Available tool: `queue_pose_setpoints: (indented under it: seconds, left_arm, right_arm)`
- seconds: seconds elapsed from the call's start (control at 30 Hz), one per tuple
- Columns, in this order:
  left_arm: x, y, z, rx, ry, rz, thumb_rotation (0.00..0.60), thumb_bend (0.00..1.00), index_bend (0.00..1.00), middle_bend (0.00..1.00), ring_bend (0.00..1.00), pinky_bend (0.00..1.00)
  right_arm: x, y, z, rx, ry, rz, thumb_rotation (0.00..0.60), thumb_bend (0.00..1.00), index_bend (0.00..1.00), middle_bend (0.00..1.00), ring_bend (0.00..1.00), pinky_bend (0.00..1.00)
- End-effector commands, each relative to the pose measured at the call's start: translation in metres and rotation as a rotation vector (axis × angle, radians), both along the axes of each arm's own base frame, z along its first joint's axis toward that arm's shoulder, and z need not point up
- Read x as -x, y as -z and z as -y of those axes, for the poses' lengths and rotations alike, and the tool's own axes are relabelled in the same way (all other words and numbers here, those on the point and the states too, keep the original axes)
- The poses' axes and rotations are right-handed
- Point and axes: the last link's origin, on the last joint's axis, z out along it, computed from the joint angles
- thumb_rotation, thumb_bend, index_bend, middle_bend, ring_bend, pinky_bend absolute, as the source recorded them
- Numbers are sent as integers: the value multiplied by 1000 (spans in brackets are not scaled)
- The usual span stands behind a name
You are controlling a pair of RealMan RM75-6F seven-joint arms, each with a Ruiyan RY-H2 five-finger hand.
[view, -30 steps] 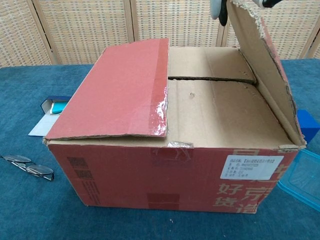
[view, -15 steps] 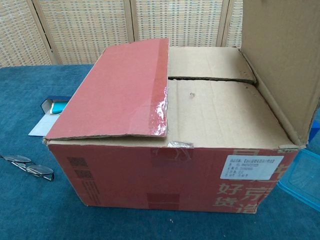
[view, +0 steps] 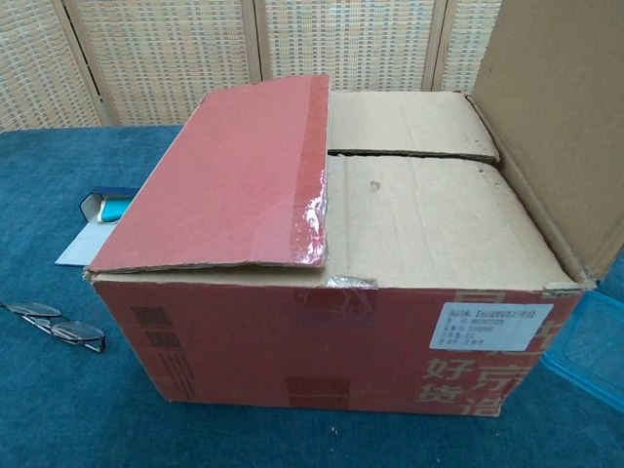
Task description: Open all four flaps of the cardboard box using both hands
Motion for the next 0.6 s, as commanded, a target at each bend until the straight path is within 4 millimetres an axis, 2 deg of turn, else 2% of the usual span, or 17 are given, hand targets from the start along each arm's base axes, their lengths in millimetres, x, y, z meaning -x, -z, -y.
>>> queue_pose_setpoints:
  seconds: [0.03,0.43,0.6]
  left_arm:
    - [1,-1,0,-2,-1,0,513,384,179,0,0,0]
    - [-1,-4,0,-4,8,-2,513,380,179,0,0,0]
    - [-5,-7,-2,-5,34,1,515,370,179,0,0,0]
  right_arm:
    - [8,-4,0,13,13,-17,600,1000,396,449,85,0]
    - [35,-9,0,38,65,-47,600,1000,396,406,85,0]
    - [44,-5,-3,53,81,-28,600,1000,385,326,59,0]
